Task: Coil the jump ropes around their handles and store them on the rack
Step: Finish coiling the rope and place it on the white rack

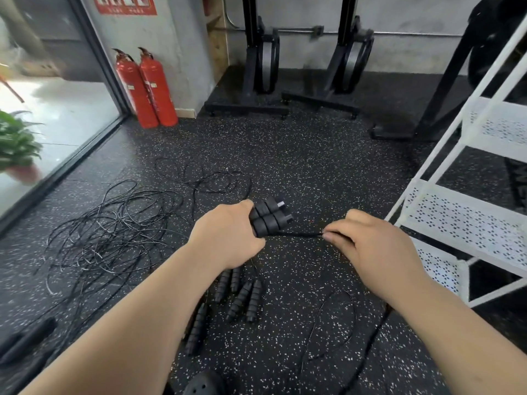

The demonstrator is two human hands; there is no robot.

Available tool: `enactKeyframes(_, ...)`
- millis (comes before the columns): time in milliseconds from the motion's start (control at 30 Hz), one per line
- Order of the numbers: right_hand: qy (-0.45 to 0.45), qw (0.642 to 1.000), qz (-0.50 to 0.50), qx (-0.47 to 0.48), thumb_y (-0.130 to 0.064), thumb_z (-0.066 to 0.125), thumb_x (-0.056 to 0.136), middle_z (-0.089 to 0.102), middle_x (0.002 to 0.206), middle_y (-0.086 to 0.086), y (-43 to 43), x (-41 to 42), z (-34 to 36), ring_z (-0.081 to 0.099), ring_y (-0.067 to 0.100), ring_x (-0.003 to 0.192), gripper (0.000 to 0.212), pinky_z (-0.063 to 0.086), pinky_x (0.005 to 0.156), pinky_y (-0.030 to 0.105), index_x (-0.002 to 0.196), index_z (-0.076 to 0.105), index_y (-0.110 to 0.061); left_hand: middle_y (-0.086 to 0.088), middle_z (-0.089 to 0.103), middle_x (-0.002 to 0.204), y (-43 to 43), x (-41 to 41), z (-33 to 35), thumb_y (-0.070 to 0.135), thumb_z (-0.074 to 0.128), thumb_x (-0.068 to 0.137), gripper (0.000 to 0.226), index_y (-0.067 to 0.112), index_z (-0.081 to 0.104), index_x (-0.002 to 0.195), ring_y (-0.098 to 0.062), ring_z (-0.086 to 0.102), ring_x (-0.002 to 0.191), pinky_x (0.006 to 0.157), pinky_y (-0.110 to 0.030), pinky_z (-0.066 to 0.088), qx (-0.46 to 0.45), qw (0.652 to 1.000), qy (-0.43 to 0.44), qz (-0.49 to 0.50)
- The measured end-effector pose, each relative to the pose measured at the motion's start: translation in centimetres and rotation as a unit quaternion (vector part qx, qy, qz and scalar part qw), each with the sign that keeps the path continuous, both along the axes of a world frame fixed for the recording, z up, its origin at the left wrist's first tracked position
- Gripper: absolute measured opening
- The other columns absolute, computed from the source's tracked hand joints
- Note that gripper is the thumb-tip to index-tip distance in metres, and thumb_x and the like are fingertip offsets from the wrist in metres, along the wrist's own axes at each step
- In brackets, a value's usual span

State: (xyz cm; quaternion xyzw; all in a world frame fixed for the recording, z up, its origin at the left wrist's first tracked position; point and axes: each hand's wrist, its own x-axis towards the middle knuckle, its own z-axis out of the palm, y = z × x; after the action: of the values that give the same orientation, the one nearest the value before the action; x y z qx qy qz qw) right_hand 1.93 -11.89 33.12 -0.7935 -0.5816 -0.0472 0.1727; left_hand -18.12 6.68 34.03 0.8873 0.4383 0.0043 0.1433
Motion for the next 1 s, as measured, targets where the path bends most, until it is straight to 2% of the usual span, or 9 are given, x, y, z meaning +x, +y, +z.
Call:
enactKeyframes(133,0.015,0.999,0.034,0.02,-0.063,0.053,0.098,0.06,0.086,-0.023,-0.1,-0.7,1.2,0.058,0.001,0.067,0.031,0.052,0.056,0.03,0.103,0.077,-0.044,0.008,0.057,0.083,-0.1,-0.2,-0.4,0.05,0.065,0.085,0.032,0.029,0.048,0.1,-0.02,0.056,0.073,0.07,-0.036,0.05,0.018,0.999,-0.002,0.034)
enactKeyframes(267,-0.022,0.996,0.051,0.063,-0.06,0.055,0.101,0.058,0.083,-0.018,-0.1,-1.5,1.7,0.054,0.003,0.06,0.031,0.045,0.047,0.027,0.099,0.077,-0.039,0.007,0.051,0.08,-0.6,0.0,-0.4,0.048,0.065,0.088,0.034,0.027,0.046,0.107,-0.024,0.055,0.075,0.067,-0.035,0.045,0.056,0.997,0.05,0.025)
enactKeyframes(433,-0.028,0.995,0.027,0.096,-0.058,0.053,0.103,0.051,0.076,-0.011,0.2,-0.5,1.7,0.047,0.008,0.057,0.038,0.033,0.046,0.023,0.092,0.078,-0.032,0.007,0.05,0.082,-3.1,1.4,-1.1,0.033,0.064,0.089,0.03,0.028,0.046,0.113,-0.026,0.055,0.077,0.067,-0.038,0.048,0.096,0.987,0.081,-0.098)
enactKeyframes(600,0.063,0.996,0.049,0.03,-0.067,0.051,0.098,0.053,0.082,-0.015,0.5,1.1,1.1,0.053,0.003,0.069,0.041,0.047,0.06,0.032,0.095,0.077,-0.036,0.005,0.063,0.104,-5.0,2.3,-1.4,0.04,0.07,0.09,0.037,0.031,0.046,0.116,-0.026,0.063,0.095,0.079,-0.041,0.053,0.105,0.963,0.079,-0.237)
enactKeyframes(767,0.128,0.989,0.079,-0.008,-0.07,0.049,0.092,0.055,0.084,-0.017,0.6,2.2,0.5,0.056,0.001,0.078,0.043,0.048,0.068,0.029,0.091,0.075,-0.036,0.007,0.063,0.103,-5.9,2.7,-0.9,0.046,0.07,0.089,0.039,0.03,0.048,0.117,-0.023,0.065,0.097,0.082,-0.039,0.052,0.117,0.946,0.07,-0.293)
enactKeyframes(900,0.144,0.986,0.078,-0.018,-0.071,0.042,0.096,0.058,0.086,-0.015,0.6,2.4,0.3,0.057,0.002,0.078,0.044,0.045,0.069,0.03,0.088,0.067,-0.036,0.006,0.059,0.096,-6.1,3.0,-0.8,0.048,0.069,0.09,0.037,0.029,0.046,0.111,-0.024,0.063,0.089,0.078,-0.039,0.053,0.128,0.949,0.078,-0.278)
enactKeyframes(1000,0.097,0.993,0.07,-0.022,-0.066,0.042,0.102,0.056,0.083,-0.016,0.4,1.8,1.2,0.055,0.001,0.073,0.04,0.042,0.064,0.029,0.084,0.059,-0.034,0.003,0.052,0.092,-5.9,2.9,-1.7,0.041,0.066,0.092,0.032,0.027,0.046,0.112,-0.027,0.054,0.082,0.071,-0.038,0.047,0.098,0.97,0.126,-0.185)
